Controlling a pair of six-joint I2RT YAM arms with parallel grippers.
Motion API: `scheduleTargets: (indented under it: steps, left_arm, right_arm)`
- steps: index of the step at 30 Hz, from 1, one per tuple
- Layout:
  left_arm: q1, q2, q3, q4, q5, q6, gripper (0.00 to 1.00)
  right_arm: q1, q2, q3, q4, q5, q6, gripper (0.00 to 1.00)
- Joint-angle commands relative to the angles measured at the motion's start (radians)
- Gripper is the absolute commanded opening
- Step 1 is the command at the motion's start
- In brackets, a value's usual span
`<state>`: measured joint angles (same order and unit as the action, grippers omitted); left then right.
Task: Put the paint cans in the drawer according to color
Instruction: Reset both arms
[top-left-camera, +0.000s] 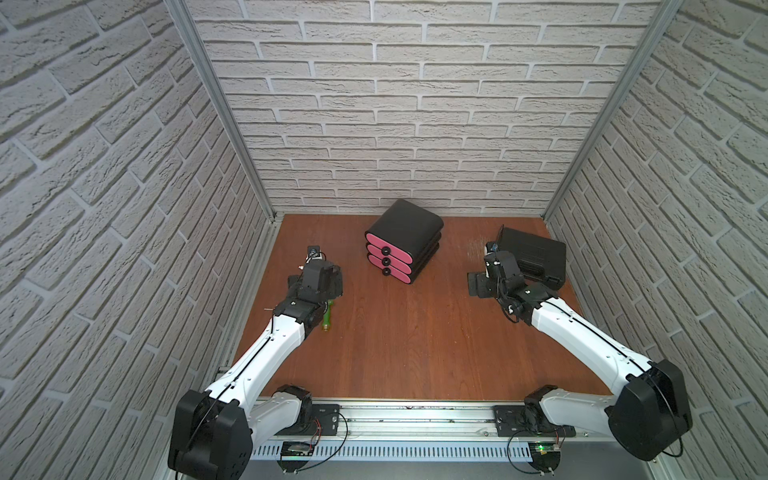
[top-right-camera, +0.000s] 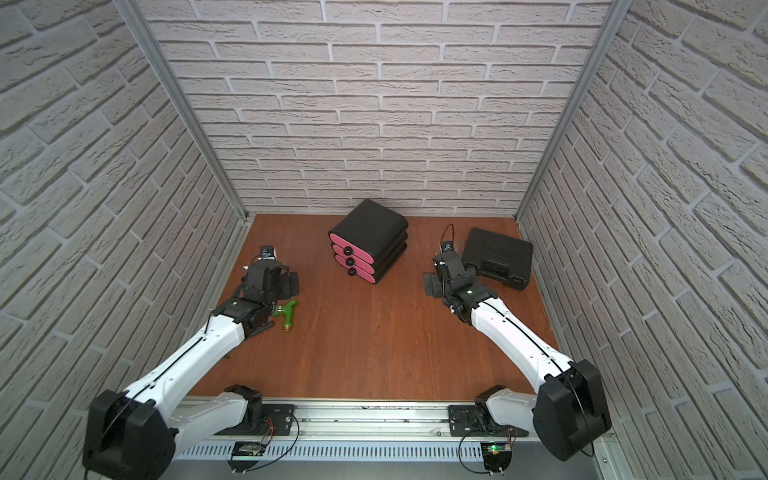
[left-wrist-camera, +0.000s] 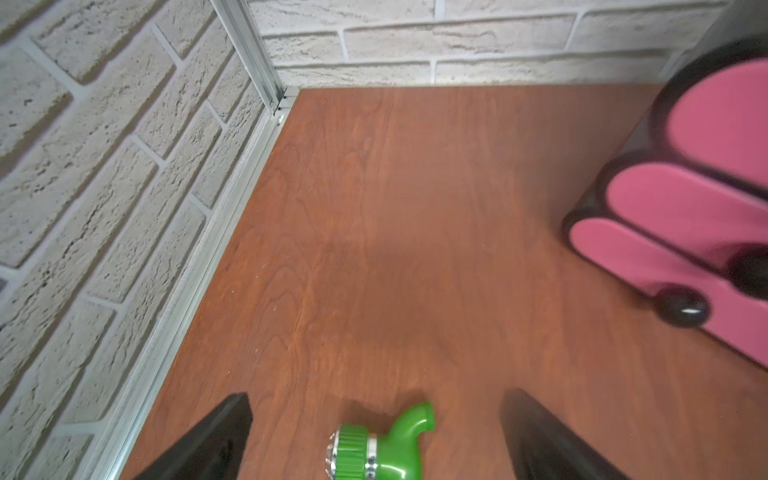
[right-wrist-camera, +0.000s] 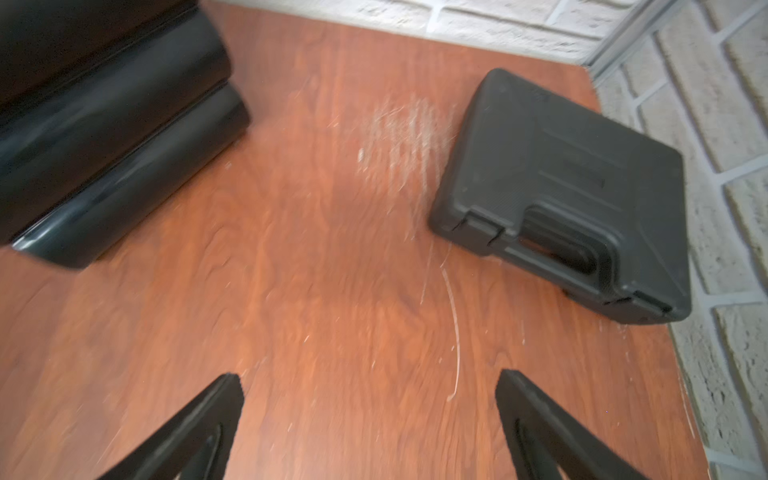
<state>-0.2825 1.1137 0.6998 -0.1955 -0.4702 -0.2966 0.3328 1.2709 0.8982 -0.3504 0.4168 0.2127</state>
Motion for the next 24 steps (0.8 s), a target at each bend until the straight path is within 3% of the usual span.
scheduleTargets:
  steps: [1,10,13,16,20,24]
  left_arm:
    - [0.07,0.032,-0.077,0.196,0.023,0.089,0.99]
    - [0.193,0.196,-0.066,0.335,0.193,0.24,0.99]
    - [0.206,0.246,-0.071,0.375,0.227,0.248,0.99]
    - [0.209,0.29,-0.09,0.451,0.27,0.253,0.99]
    - [0.21,0.346,-0.111,0.551,0.312,0.301,0.98]
    - [0.225,0.39,-0.093,0.593,0.376,0.373,0.99]
  right_arm:
    - [-0.059,0.058,-0.033,0.22,0.038,-0.029,1.0]
    - [-0.158,0.233,-0.1,0.574,-0.199,-0.238,0.99]
    - [-0.173,0.293,-0.015,0.472,-0.222,-0.315,0.99]
    - [-0.195,0.238,-0.076,0.458,-0.171,-0.334,0.99]
    - [-0.284,0.139,-0.232,0.534,-0.268,-0.304,0.99]
    - [-0.344,0.149,-0.331,0.721,-0.356,-0.303,0.99]
